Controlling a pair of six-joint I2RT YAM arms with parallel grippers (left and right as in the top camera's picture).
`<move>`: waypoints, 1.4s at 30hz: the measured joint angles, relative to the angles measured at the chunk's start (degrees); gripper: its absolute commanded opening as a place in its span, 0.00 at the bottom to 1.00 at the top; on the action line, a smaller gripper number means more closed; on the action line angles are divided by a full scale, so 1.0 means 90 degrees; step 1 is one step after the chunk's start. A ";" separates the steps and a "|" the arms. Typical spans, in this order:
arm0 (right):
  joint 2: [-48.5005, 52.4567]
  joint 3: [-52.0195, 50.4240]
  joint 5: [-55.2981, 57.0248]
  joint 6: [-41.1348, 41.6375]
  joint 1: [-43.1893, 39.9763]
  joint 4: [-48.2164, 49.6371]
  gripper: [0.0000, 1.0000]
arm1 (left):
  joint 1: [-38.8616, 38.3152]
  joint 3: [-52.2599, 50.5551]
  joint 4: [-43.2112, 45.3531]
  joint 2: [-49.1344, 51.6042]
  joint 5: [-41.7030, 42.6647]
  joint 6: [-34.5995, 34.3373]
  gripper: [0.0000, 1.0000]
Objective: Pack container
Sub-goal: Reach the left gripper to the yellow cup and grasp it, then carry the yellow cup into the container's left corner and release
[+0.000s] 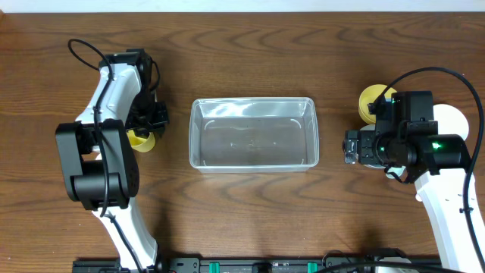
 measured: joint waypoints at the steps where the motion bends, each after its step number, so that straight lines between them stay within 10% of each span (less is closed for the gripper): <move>1: 0.0000 -0.0002 0.0000 0.0000 0.0000 0.0000 0.99 | 0.0000 0.0000 -0.0002 -0.0034 0.0002 -0.0002 0.21; 42: 0.0002 -0.0002 0.0005 0.0000 0.0000 0.0002 0.99 | -0.0083 0.0005 0.0002 -0.0962 -0.0002 0.0002 0.06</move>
